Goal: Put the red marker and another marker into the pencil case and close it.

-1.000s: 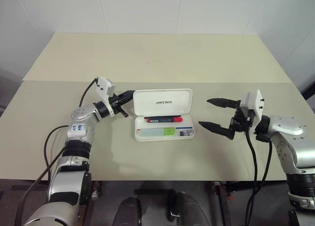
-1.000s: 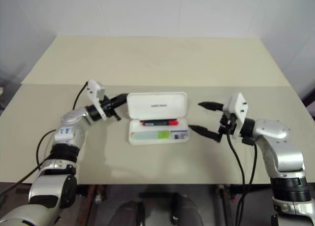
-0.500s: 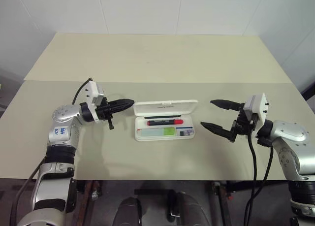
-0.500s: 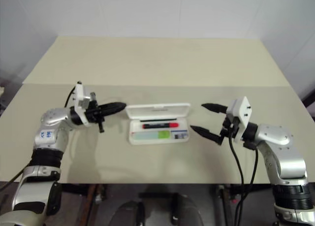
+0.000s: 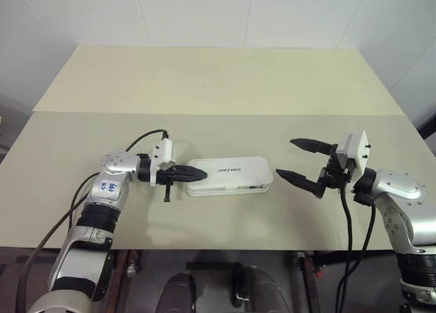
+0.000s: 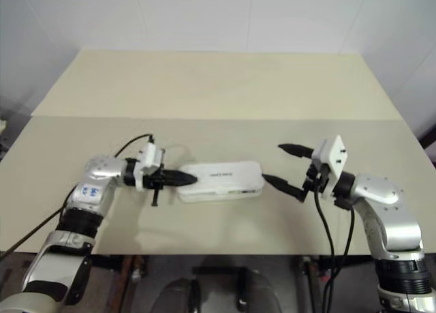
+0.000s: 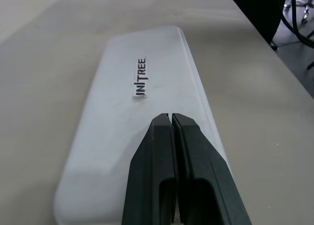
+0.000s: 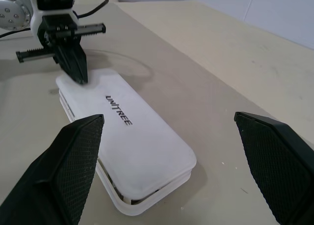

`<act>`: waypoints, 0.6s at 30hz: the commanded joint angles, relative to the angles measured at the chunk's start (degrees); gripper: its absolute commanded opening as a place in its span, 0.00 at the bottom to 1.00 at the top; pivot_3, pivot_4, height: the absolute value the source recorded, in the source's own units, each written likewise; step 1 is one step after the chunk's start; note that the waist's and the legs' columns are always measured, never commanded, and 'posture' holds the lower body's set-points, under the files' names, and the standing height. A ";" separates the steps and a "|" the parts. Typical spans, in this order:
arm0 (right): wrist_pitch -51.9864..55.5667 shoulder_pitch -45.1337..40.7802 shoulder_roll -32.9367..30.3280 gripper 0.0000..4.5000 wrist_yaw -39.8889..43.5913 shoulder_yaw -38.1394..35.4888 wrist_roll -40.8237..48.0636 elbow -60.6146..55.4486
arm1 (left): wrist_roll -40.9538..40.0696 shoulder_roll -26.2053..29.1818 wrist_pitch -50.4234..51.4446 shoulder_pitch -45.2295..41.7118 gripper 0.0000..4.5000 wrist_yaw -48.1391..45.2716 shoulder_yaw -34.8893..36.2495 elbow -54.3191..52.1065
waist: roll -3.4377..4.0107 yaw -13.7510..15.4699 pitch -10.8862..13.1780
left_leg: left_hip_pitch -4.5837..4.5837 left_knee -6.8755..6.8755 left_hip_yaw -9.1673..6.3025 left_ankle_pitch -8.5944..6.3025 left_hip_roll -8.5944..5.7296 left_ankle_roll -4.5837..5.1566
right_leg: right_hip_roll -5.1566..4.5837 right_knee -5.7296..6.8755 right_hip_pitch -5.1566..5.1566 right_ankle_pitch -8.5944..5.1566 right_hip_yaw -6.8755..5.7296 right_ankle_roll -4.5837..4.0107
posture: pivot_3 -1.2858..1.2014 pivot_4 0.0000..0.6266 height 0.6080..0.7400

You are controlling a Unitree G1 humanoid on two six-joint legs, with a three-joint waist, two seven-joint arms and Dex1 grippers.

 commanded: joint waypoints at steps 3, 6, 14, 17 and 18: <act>0.12 0.79 0.43 1.00 -1.66 -0.97 1.13 -3.79 | 3.16 -0.94 -1.17 0.11 0.01 2.19 -2.08 1.36 | 0.02 0.07 -0.01 | 0.03 0.01 -0.07 0.01 0.00 0.01 | -0.01 0.00 0.02 0.00 0.04 0.00 | 0.52 0.24 1.00; 0.45 1.15 0.53 1.00 -2.12 -0.86 1.23 -4.58 | 3.99 -1.72 -0.56 -0.31 0.01 3.77 -2.80 2.06 | 0.02 0.20 -0.01 | 0.07 0.03 -0.11 0.02 -0.01 0.03 | -0.02 -0.01 0.08 0.00 0.05 0.01 | 0.52 0.24 1.00; 1.60 1.51 0.66 1.00 -3.24 -0.87 1.86 -6.37 | 5.74 -1.78 1.97 0.11 0.01 4.26 -5.70 1.95 | 0.06 0.17 -0.05 | 0.14 0.05 -0.18 0.08 -0.02 0.13 | -0.04 -0.09 0.16 0.00 0.14 0.02 | 0.52 0.24 1.00; 1.76 1.67 0.79 1.00 -3.55 -0.71 1.96 -6.73 | 6.35 -1.72 3.44 0.31 0.01 3.99 -7.11 1.68 | 0.11 0.17 -0.10 | 0.17 0.05 -0.18 0.08 -0.02 0.14 | -0.03 -0.09 0.19 0.00 0.15 0.03 | 0.52 0.24 1.00; 1.80 1.69 0.83 1.00 -3.61 -0.66 1.99 -6.80 | 6.40 -1.79 3.56 0.41 0.01 3.87 -7.41 1.57 | 0.15 0.17 -0.13 | 0.18 0.05 -0.18 0.08 -0.02 0.14 | -0.03 -0.10 0.19 0.00 0.15 0.03 | 0.52 0.24 1.00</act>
